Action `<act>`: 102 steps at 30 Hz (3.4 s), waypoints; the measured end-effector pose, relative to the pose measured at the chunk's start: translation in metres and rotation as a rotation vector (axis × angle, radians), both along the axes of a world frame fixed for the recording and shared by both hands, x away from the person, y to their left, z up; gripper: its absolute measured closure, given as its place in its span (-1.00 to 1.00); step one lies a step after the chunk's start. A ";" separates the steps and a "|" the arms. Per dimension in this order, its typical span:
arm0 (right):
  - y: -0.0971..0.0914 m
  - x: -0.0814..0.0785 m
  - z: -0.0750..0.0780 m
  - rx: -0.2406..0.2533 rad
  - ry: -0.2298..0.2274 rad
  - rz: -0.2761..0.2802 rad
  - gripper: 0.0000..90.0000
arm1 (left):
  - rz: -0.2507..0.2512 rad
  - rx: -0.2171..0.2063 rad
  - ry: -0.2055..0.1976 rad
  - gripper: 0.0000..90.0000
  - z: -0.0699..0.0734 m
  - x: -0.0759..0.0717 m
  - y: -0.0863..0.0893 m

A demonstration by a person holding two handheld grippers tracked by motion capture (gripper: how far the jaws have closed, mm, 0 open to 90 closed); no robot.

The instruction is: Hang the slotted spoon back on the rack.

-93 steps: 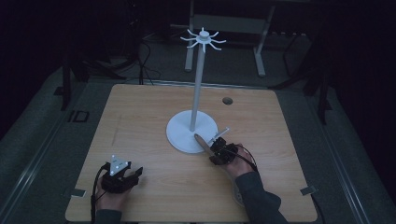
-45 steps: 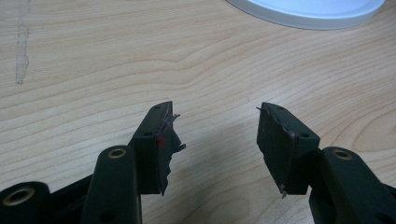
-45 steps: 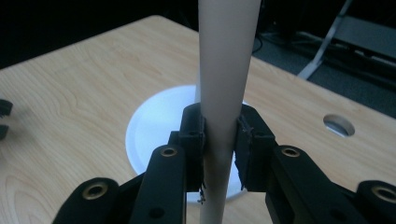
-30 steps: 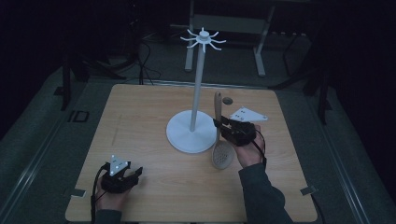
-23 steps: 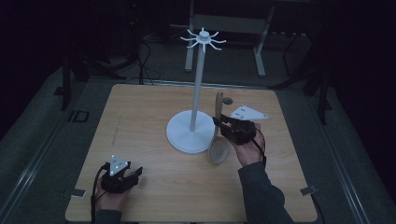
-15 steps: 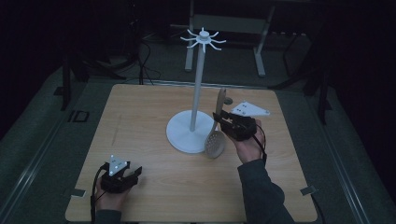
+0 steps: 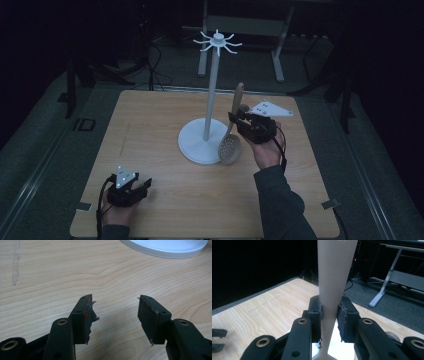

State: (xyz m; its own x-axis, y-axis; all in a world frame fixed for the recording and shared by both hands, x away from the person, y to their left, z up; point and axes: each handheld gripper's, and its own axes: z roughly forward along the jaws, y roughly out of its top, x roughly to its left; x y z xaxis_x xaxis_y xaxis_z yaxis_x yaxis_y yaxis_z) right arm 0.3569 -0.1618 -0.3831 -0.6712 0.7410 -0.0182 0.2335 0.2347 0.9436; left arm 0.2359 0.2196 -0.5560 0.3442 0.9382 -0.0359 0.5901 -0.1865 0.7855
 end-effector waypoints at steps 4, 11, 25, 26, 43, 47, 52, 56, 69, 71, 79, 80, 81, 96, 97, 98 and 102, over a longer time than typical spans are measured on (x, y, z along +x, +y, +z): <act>-0.001 0.001 0.006 0.015 -0.007 -0.002 0.65 | 0.001 -0.001 -0.001 0.03 0.000 0.000 0.000; -0.001 0.003 0.013 0.038 -0.014 -0.003 0.65 | 0.002 -0.001 0.000 0.03 0.000 0.000 0.000; -0.001 0.007 0.031 0.053 -0.034 -0.007 0.65 | 0.002 -0.001 0.000 0.03 0.000 0.000 0.000; -0.001 0.007 0.032 0.052 -0.038 -0.007 0.65 | 0.002 -0.001 0.001 0.03 0.000 0.000 0.000; 0.003 0.016 0.050 0.032 -0.049 -0.016 0.65 | -0.002 0.000 0.004 0.03 0.000 0.000 0.000; 0.005 0.021 0.052 0.028 -0.044 -0.021 0.65 | -0.003 -0.001 0.004 0.03 0.000 0.000 0.000; 0.007 0.024 0.055 0.029 -0.042 -0.018 0.65 | -0.002 -0.001 0.004 0.03 0.000 0.000 0.000; 0.010 0.026 0.056 0.026 -0.037 -0.017 0.65 | 0.000 -0.003 0.002 0.03 0.000 0.000 0.001; 0.014 0.034 0.059 0.020 -0.015 -0.004 0.65 | 0.001 -0.007 0.001 0.03 0.000 0.000 0.001; 0.015 0.035 0.059 0.019 -0.013 -0.003 0.65 | 0.000 -0.006 0.003 0.03 0.000 0.000 0.001; 0.018 0.039 0.060 0.017 -0.003 -0.002 0.65 | 0.002 -0.007 0.002 0.03 0.000 0.000 0.002; 0.018 0.040 0.061 0.017 -0.003 -0.002 0.65 | 0.003 -0.008 0.001 0.03 0.000 -0.001 0.002; 0.019 0.040 0.061 0.018 -0.003 -0.002 0.65 | 0.003 -0.008 0.001 0.03 0.000 -0.001 0.002; 0.025 0.045 0.064 0.019 0.006 -0.003 0.65 | 0.000 -0.004 0.004 0.03 0.000 0.000 0.002; 0.026 0.046 0.064 0.019 0.007 -0.004 0.65 | 0.000 -0.005 0.004 0.03 0.000 -0.001 0.002; 0.026 0.046 0.064 0.019 0.007 -0.004 0.65 | 0.000 -0.005 0.004 0.03 0.000 -0.001 0.002; 0.027 0.046 0.064 0.021 0.011 -0.005 0.65 | -0.001 -0.005 0.005 0.03 0.000 0.000 0.002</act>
State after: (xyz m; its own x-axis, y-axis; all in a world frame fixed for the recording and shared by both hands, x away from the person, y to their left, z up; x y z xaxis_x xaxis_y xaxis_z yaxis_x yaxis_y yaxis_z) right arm 0.4032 -0.1347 -0.3195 -0.6678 0.7443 0.0048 0.2449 0.2137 0.9457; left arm 0.2355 0.2211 -0.5559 0.3448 0.9377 -0.0419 0.5935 -0.1832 0.7837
